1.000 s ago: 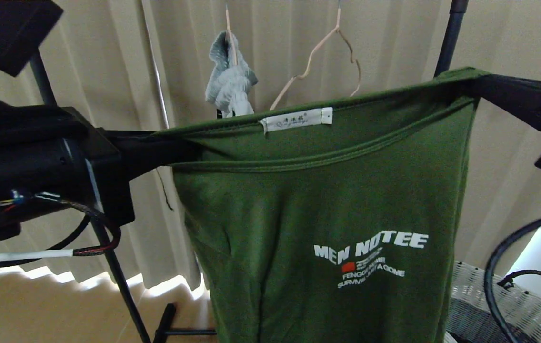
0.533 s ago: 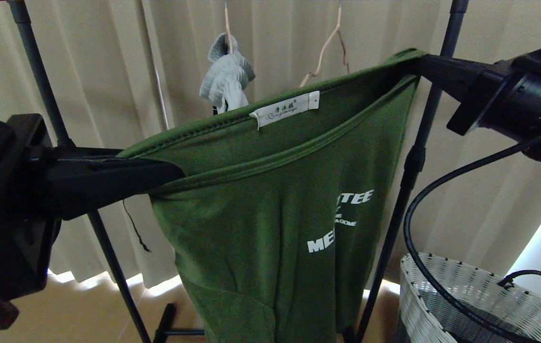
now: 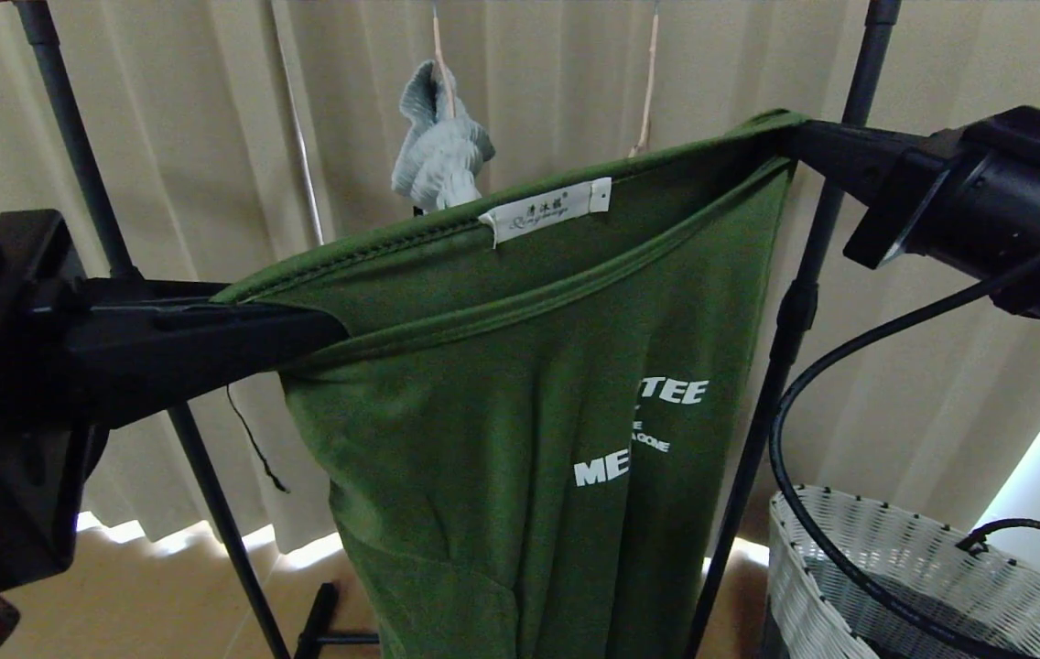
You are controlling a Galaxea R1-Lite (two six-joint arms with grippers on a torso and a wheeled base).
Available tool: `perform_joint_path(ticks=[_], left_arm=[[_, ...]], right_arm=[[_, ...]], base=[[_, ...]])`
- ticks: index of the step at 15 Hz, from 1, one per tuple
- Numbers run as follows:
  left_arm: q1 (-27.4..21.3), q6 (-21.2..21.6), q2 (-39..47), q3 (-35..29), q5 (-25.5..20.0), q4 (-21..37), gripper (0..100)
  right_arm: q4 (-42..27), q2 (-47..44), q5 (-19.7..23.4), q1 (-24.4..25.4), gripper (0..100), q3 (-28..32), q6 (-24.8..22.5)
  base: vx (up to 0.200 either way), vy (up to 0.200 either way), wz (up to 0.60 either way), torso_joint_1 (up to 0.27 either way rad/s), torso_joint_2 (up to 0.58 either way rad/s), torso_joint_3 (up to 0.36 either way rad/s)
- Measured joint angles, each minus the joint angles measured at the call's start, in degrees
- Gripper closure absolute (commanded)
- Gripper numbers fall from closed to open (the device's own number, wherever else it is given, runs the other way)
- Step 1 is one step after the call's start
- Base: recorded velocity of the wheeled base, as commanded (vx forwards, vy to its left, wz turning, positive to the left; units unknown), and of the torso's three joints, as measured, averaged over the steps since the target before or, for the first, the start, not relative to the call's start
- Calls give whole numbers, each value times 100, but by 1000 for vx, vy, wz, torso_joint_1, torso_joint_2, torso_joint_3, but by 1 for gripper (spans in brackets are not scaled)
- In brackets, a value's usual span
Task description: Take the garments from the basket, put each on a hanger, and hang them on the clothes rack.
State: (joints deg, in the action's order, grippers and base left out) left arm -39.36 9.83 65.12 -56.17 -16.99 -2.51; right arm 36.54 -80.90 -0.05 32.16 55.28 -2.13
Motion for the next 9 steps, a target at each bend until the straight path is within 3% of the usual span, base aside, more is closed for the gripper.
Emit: perform_joint_path(ticks=[5,9], left_arm=[[9,22,390,-295,662,-679,100],[9,-28,907,-538,1560,-1154,100]], right_arm=[[-688,564,5,-82,100,-63,-5],[-1154,1196,37,-88,100,-547,-22]], base=[[0,0,0,0,0,0],[0,0,0,0,0,0]])
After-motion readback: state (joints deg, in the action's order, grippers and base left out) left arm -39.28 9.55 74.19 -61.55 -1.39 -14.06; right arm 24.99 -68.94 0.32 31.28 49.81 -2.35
